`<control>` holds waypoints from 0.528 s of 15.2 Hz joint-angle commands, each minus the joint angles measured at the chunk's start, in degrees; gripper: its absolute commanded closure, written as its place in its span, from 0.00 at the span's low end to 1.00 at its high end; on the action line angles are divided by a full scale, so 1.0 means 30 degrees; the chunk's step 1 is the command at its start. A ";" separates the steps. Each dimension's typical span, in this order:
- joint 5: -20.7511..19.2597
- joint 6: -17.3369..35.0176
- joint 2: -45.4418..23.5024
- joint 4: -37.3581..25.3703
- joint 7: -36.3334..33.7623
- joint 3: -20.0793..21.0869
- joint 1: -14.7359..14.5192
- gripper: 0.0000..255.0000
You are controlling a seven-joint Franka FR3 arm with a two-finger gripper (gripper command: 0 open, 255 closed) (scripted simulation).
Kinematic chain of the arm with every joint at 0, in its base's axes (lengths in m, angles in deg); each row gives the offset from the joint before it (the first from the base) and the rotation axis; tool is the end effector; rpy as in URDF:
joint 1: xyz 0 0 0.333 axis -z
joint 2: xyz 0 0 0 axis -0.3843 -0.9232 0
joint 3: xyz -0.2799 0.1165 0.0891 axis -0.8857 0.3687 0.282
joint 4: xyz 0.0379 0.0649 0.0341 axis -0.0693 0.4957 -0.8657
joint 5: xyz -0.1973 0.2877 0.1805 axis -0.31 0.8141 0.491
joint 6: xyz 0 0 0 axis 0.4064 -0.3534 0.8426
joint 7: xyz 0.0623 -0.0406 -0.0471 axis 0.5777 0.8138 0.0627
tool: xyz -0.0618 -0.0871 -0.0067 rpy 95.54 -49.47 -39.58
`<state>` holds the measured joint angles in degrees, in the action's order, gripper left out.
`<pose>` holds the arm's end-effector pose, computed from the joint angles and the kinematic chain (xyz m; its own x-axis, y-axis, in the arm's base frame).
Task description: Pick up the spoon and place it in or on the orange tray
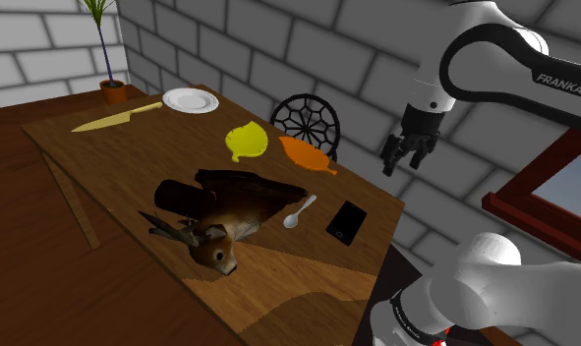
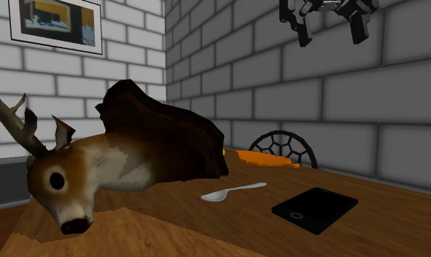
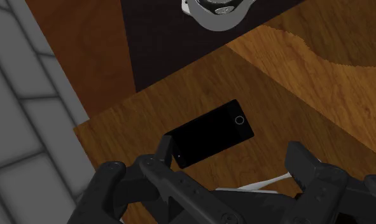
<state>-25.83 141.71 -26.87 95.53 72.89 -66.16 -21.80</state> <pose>0.2807 -0.0238 0.5487 0.9650 -0.1978 -0.1724 -0.1847 -0.9788 0.0888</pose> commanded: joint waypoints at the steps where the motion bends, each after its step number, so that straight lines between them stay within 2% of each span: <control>1: 0.0000 0.0000 0.0000 0.0000 0.0000 0.0000 0.0000 0.00; 8: 0.2732 0.5372 -0.1174 0.3224 -0.5394 0.1117 0.1025 0.00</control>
<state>-18.80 154.99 -29.69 103.75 59.08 -63.21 -19.19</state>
